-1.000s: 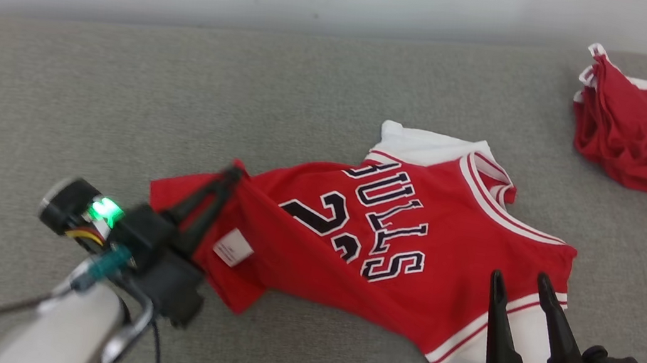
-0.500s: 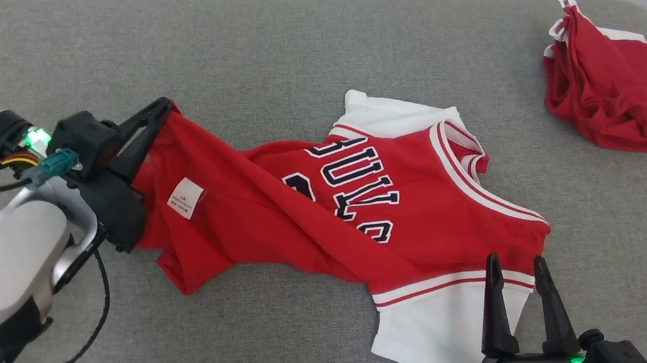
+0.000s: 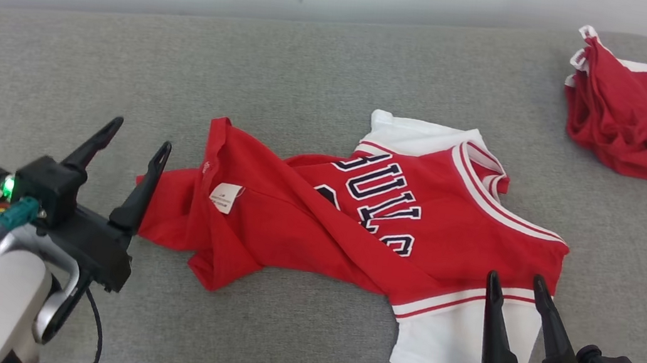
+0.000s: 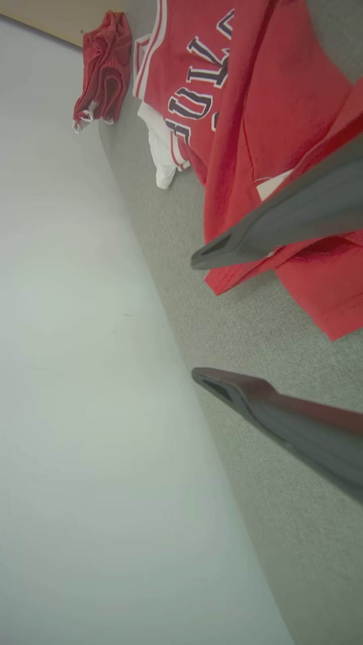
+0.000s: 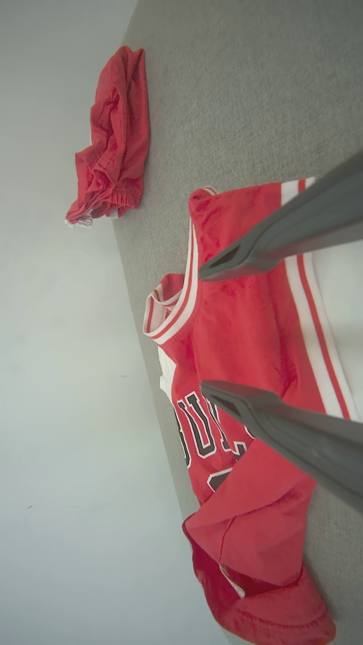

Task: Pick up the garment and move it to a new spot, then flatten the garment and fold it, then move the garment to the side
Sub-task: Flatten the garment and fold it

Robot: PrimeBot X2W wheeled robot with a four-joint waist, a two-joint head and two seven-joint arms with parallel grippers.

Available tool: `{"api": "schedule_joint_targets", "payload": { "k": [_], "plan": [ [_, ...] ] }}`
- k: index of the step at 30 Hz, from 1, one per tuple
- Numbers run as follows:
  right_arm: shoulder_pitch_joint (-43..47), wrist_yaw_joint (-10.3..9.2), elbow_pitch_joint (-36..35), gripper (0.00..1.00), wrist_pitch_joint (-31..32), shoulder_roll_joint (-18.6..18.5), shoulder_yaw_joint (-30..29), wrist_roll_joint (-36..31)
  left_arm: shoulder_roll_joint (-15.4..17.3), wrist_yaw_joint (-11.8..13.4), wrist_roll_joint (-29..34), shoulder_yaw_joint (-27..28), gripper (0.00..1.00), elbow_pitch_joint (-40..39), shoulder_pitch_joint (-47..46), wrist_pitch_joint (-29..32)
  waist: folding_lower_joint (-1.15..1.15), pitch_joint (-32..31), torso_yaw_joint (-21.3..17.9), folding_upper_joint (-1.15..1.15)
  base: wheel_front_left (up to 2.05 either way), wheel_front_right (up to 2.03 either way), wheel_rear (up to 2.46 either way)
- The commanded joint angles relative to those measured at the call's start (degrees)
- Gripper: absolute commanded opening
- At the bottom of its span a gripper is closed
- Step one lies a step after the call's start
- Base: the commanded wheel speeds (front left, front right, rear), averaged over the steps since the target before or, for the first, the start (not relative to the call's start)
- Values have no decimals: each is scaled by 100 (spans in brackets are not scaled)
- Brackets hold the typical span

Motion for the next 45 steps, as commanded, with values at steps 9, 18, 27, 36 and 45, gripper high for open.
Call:
{"api": "schedule_joint_targets", "payload": {
  "k": [9, 18, 27, 36, 45],
  "plan": [
    [-66, -16, -53, 100, -23, 72, 59, 52, -470, 97, 364, -35, 100, -55, 178, -16, 0, 163, 83, 0, 0, 0, 0],
    [41, -16, -8, 100, -24, 49, -55, 33, -998, 175, 627, -284, 100, 1128, -499, -1, 0, 236, -91, 0, 0, 0, 0],
    [69, -16, -50, 100, -23, 25, -155, -7, -1133, 69, 538, -382, 63, 2068, -743, -9, 0, 152, -155, 0, 0, 0, 0],
    [146, -16, -49, 100, -23, 48, -166, -27, -1245, -3, 369, -273, 0, 1983, -697, -14, 0, -36, -56, 0, 0, 0, 0],
    [453, -16, 1, 100, -23, 86, -237, 38, -945, -42, -126, 129, 0, 219, 770, -16, 0, -474, 280, 0, 0, 0, 0]
  ]
}}
